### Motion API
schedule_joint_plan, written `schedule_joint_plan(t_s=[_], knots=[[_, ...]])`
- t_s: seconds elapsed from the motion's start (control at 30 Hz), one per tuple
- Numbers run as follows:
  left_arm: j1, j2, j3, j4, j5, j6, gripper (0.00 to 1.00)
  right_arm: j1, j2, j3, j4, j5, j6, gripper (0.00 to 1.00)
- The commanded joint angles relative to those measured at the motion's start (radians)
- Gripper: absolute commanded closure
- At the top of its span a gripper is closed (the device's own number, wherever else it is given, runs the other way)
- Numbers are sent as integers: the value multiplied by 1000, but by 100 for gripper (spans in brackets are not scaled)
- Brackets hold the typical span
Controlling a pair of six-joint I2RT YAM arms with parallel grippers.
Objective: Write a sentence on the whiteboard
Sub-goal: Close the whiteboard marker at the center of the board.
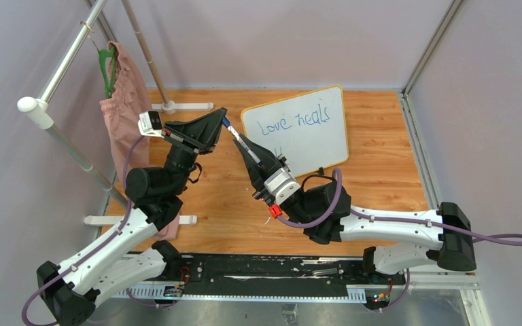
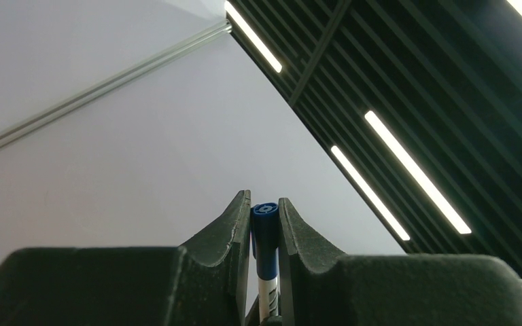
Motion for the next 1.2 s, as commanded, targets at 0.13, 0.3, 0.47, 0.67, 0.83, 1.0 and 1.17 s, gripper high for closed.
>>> schedule_joint_plan(t_s=[0.13,0.3,0.47,0.67,0.83,1.0,1.17], knots=[[-63,2,-15,-57,135,42,100,7,23,38,-12,-23,-2,100],[-63,-67,-50,-81,13,81,86,7,-7,15,-22,-28,7,100],[-62,-100,-30,-127,-28,126,58,7,-24,4,-30,-25,6,100],[-61,-117,-4,-159,-47,158,39,15,-41,-10,-39,-21,7,100],[-61,-125,-2,-170,-57,163,40,20,-54,-22,-36,-16,7,100],[-61,-123,0,-170,-58,163,51,24,-62,-25,-42,-8,3,100],[-61,-108,9,-169,-34,152,50,26,-63,-25,-47,-6,3,100]])
